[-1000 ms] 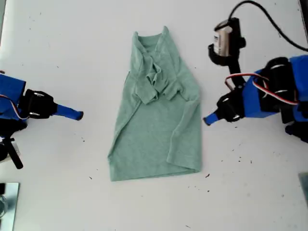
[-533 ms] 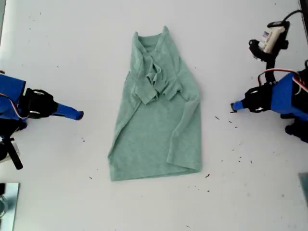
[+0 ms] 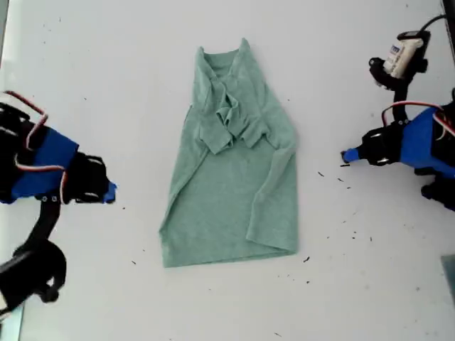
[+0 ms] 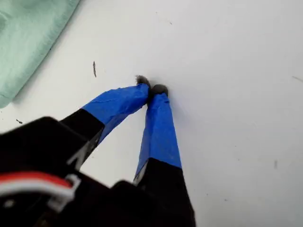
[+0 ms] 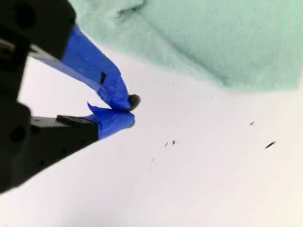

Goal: Fold t shirt

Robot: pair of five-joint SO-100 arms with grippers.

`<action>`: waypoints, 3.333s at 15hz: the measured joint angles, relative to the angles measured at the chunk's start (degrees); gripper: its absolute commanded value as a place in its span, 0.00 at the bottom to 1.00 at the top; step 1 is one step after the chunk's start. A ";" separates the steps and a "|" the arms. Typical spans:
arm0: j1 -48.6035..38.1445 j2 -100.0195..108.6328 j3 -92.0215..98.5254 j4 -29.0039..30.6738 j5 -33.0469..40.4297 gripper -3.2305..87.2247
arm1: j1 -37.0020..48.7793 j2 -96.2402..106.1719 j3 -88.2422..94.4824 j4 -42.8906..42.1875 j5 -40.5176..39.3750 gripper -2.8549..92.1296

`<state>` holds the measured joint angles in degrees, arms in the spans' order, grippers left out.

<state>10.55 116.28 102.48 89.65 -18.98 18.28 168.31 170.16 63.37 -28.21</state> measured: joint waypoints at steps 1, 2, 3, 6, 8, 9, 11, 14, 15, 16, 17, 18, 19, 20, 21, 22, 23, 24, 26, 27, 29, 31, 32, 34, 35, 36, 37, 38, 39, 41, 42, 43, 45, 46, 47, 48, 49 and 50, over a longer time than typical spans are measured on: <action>0.53 -2.11 -3.52 0.70 0.00 0.14 | 0.00 0.53 0.18 0.18 0.00 0.06; 0.62 -2.46 -4.83 0.70 0.00 0.21 | 0.00 1.05 0.35 0.35 0.00 0.06; 0.62 -2.99 -5.98 0.70 -0.09 0.23 | 0.00 1.41 0.44 0.53 0.00 0.06; 0.62 -7.38 -9.49 0.70 2.20 0.25 | 0.09 2.72 0.97 0.53 -0.09 0.06; 0.79 -13.80 -10.90 -1.05 4.83 0.25 | 0.09 3.34 1.23 0.79 -0.09 0.06; 0.79 -17.49 -10.90 -2.64 5.89 0.25 | 0.09 3.43 1.23 0.79 -0.09 0.06; 0.79 -24.26 -10.90 -7.21 7.29 0.25 | 0.09 3.52 1.32 0.79 -0.09 0.06; 0.88 -35.24 -10.55 -14.85 9.40 0.15 | 0.09 3.87 1.49 0.97 -0.09 0.06; 0.97 -37.35 -9.40 -16.70 9.84 0.04 | 0.09 3.96 1.49 1.05 -0.09 0.06; 0.97 -37.44 -7.82 -19.42 9.76 0.03 | 0.09 4.39 1.67 1.14 -0.09 0.06; 0.44 -36.74 -6.59 -20.65 9.49 0.03 | 0.09 4.83 1.76 1.41 -0.09 0.06; -0.09 -34.89 -4.13 -20.92 9.76 0.03 | 0.09 5.62 1.93 1.76 -0.09 0.06; -0.44 -32.70 -2.90 -19.95 9.76 0.03 | 0.09 6.77 2.29 2.20 -0.09 0.06; -0.62 -28.48 -2.37 -19.51 9.76 0.03 | 0.09 8.09 2.72 2.90 -0.09 0.06; -1.14 -22.50 -2.29 -18.81 9.76 0.03 | 0.09 9.49 3.08 3.52 -0.09 0.06; -2.20 -17.93 -2.29 -16.87 9.67 0.03 | 0.09 10.99 3.60 4.31 -0.09 0.06; -3.52 -15.82 -2.29 -15.29 9.67 0.03 | 0.09 12.30 3.78 5.01 -0.09 0.06; -4.66 -15.47 -2.64 -14.85 9.84 0.03 | 0.09 13.10 3.78 5.54 -0.09 0.06; -6.06 -19.34 -8.79 -14.24 12.48 0.03 | 0.09 13.36 3.78 5.62 -0.09 0.06; -6.77 -24.87 -15.03 -14.06 14.68 0.03 | 0.09 13.36 3.78 5.62 -0.09 0.06; -7.29 -40.25 -33.93 -13.62 19.69 0.03 | 0.09 13.36 3.78 5.62 0.00 0.06; -7.29 -50.45 -47.72 -21.45 25.22 0.11 | 0.09 13.36 3.78 5.62 0.00 0.06; -7.47 -54.05 -50.01 -27.51 26.46 0.21 | 0.09 13.36 3.78 5.62 0.00 0.06; -8.35 -59.59 -50.45 -31.11 28.65 0.29 | 0.09 13.45 3.78 5.71 0.00 0.06; -8.79 -62.40 -50.63 -31.99 29.44 0.31 | 0.09 13.71 3.78 5.89 0.00 0.06; -8.88 -64.60 -50.63 -32.34 29.88 0.31 | 0.09 13.97 3.78 6.06 0.00 0.06; -8.88 -65.39 -50.80 -32.43 30.23 0.32 | 0.09 14.33 3.78 6.24 0.00 0.06; -8.88 -65.48 -51.06 -32.17 30.41 0.32 | 0.09 14.68 3.96 6.24 0.00 0.06; -8.88 -65.13 -51.06 -31.55 30.50 0.32 | 0.09 15.29 3.96 6.68 0.00 0.06; -8.88 -56.43 -49.04 -25.49 31.29 0.31 | 0.09 15.91 3.96 6.94 0.00 0.06; -8.88 -48.16 -47.99 -22.85 31.90 0.31 | 0.09 15.91 3.96 6.94 0.00 0.06; -8.88 -38.50 -46.23 -20.65 32.34 0.31 | 0.09 15.91 3.96 6.94 0.00 0.06; -8.44 -18.19 -30.41 -19.86 31.03 0.29 | 0.09 15.91 3.96 6.94 0.00 0.06; -8.26 -6.94 -15.91 -25.31 28.92 0.27 | 0.09 16.00 3.96 6.94 0.00 0.06; -9.05 5.89 1.85 -33.66 25.75 0.25 | 0.09 16.08 3.96 6.94 0.00 0.06; -10.46 18.98 20.30 -42.45 22.50 0.22 | 0.09 16.35 3.96 6.94 0.00 0.06; -11.34 31.73 39.11 -48.16 18.90 0.18 | 0.09 16.44 3.96 7.12 0.00 0.06; -11.16 41.31 55.99 -49.48 16.35 0.13 | 0.09 16.61 3.96 7.29 0.00 0.06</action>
<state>-0.62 157.59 158.47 40.17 -2.64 18.37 184.92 174.11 70.66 -28.21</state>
